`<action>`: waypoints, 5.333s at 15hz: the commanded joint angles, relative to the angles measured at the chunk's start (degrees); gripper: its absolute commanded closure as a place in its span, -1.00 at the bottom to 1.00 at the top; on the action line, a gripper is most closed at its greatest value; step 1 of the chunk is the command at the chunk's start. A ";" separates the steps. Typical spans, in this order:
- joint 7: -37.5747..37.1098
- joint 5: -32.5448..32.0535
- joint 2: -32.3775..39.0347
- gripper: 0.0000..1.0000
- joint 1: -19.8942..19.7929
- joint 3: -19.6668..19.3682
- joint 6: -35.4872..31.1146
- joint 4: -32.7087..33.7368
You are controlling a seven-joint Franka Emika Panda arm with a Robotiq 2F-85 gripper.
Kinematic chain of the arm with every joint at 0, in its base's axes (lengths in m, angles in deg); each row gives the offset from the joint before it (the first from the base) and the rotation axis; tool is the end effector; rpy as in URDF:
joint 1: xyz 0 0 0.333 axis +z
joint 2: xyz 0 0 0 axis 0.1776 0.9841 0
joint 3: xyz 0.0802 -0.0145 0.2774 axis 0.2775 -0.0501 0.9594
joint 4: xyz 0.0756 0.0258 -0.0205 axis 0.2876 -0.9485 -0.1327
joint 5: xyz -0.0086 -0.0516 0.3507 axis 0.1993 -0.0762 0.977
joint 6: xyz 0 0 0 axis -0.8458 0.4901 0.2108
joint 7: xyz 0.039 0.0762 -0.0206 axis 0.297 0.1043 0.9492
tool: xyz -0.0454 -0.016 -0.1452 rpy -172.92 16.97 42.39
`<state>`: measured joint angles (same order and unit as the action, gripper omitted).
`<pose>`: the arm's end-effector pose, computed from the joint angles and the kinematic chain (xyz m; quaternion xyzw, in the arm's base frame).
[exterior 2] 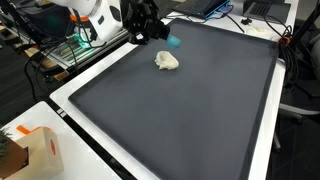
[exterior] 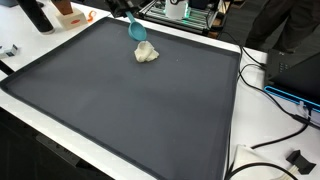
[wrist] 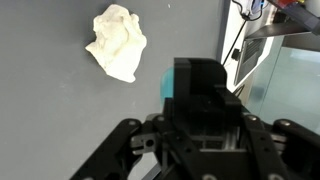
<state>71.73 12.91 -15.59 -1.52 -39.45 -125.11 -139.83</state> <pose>0.4403 -0.0933 0.2882 -0.9066 0.0418 -0.0952 0.4089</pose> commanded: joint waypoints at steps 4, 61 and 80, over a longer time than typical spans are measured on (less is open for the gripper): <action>-16.70 -10.60 -10.54 0.50 2.83 3.38 -9.70 -5.37; 13.78 -10.76 13.68 0.50 -3.16 -5.19 34.09 19.61; 13.05 -2.27 32.44 0.50 -10.00 -0.14 33.33 24.67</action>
<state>84.33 8.66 14.43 -9.96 -40.85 -92.94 -116.56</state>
